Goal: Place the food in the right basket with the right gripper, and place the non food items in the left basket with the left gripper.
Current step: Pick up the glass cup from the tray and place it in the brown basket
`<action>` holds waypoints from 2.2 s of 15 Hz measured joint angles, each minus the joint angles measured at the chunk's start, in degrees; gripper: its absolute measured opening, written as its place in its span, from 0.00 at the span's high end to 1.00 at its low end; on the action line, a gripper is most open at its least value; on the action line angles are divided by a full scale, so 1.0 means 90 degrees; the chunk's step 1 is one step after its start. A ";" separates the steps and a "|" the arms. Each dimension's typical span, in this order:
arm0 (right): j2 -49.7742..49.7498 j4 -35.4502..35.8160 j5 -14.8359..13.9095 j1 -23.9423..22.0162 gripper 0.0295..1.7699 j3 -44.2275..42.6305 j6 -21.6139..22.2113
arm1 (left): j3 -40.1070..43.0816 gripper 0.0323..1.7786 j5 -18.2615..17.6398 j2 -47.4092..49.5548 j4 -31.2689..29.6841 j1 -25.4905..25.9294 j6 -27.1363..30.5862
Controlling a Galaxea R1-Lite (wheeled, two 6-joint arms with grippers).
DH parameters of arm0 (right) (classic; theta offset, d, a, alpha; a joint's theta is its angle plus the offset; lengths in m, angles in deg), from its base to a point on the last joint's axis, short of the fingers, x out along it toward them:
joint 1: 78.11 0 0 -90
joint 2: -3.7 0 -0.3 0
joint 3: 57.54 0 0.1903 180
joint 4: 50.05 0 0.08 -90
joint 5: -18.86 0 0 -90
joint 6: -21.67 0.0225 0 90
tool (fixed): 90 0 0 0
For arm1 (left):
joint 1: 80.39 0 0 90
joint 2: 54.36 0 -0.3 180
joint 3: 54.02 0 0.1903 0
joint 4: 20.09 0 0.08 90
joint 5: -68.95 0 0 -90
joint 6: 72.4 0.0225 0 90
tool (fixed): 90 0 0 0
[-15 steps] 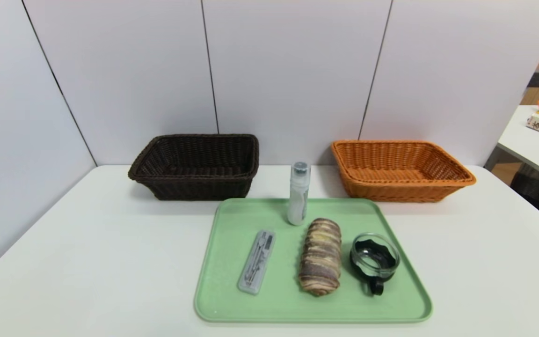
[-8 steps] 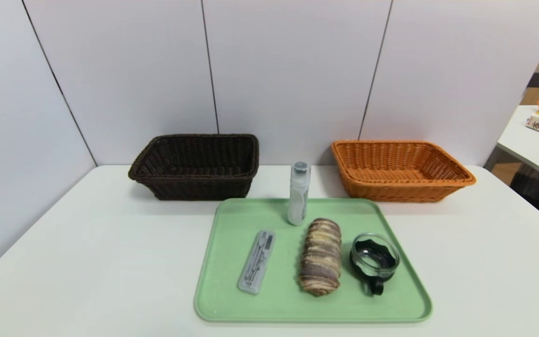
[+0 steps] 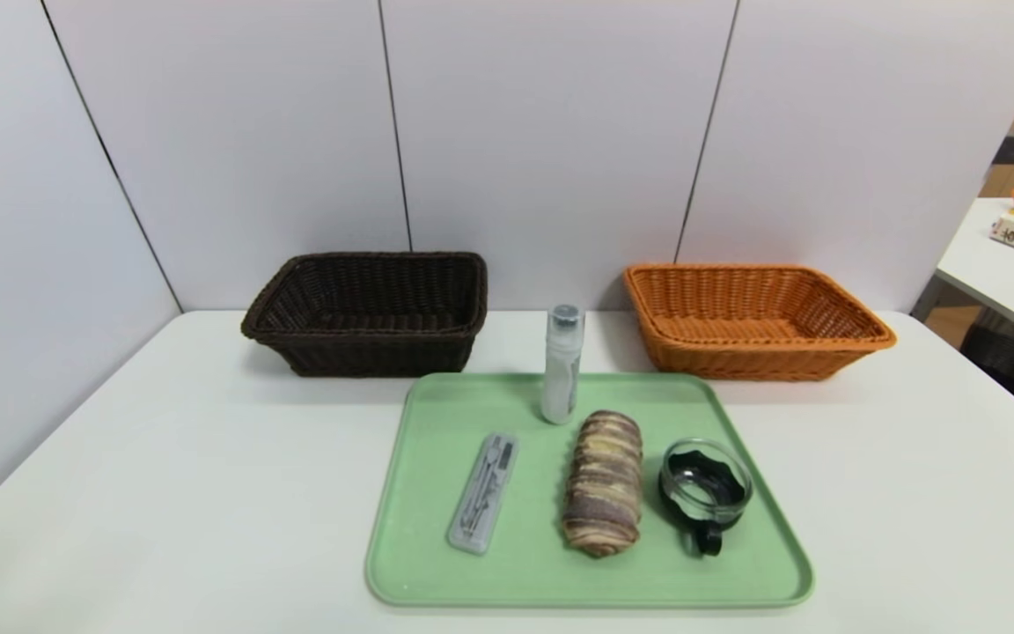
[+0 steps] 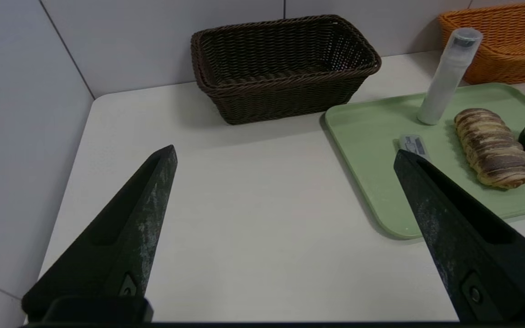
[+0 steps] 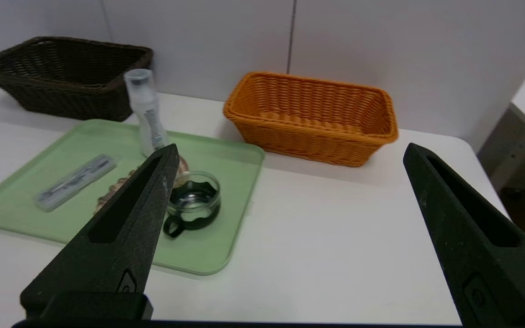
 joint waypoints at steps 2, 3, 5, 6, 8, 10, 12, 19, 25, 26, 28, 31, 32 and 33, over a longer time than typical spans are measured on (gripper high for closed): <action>0.0282 0.0016 0.0760 0.0028 0.04 -0.0177 0.0119 | -0.0372 0.05 -0.0187 -0.0536 -0.0008 -0.0092 0.0053; 0.0405 0.0016 0.1033 0.0033 0.04 -0.0270 0.0165 | -0.0452 0.05 -0.0245 -0.0714 -0.0009 -0.0153 0.0056; 0.0610 -0.0253 0.1539 0.0103 0.04 -0.0508 0.0382 | -0.0513 0.05 -0.0278 -0.0968 -0.0012 -0.0211 0.0049; 0.0677 -0.0503 0.1811 0.0137 0.04 -0.0631 0.0461 | -0.0517 0.05 -0.0314 -0.1059 -0.0027 -0.0223 0.0049; 0.0806 -0.1031 0.2224 0.0173 0.04 -0.0815 0.0443 | -0.0526 0.05 -0.0438 -0.1216 -0.0107 -0.0240 0.0046; 0.0913 -0.1222 0.2450 0.0183 0.04 -0.0981 0.0331 | -0.0501 0.05 -0.0447 -0.1330 -0.0211 -0.0245 0.0037; 0.0986 -0.1436 0.2724 0.0137 0.04 -0.1059 0.0034 | -0.0496 0.05 -0.0447 -0.1376 -0.0241 -0.0245 0.0034; 0.1296 -0.1191 0.1838 0.0182 0.04 -0.0990 -0.0217 | -0.0389 0.05 -0.0425 -0.1342 -0.0223 -0.0248 0.0043; 0.1719 -0.1101 0.1784 0.0436 0.04 -0.0935 -0.0313 | -0.0314 0.05 -0.0409 -0.1789 -0.0253 -0.0742 -0.0321; 0.1831 -0.0992 0.1780 0.0500 0.04 -0.0959 -0.0343 | -0.0348 0.05 -0.0328 -0.1963 -0.0302 -0.0944 -0.0427; 0.2081 -0.0832 0.1772 0.0593 0.04 -0.1039 -0.0391 | -0.0391 0.05 0.0007 -0.2361 -0.0572 -0.1449 -0.0618; 0.2484 -0.0775 0.1770 0.0712 0.04 -0.1165 -0.0456 | -0.0397 0.05 0.0857 -0.3021 -0.1145 -0.2438 -0.0963; 0.2630 -0.0737 0.1755 0.0782 0.04 -0.1212 -0.0511 | -0.0397 0.05 0.1085 -0.3225 -0.1306 -0.2687 -0.1074; 0.2794 -0.0661 0.1700 0.0866 0.04 -0.1253 -0.0527 | -0.0397 0.05 0.1211 -0.3412 -0.1429 -0.2851 -0.1159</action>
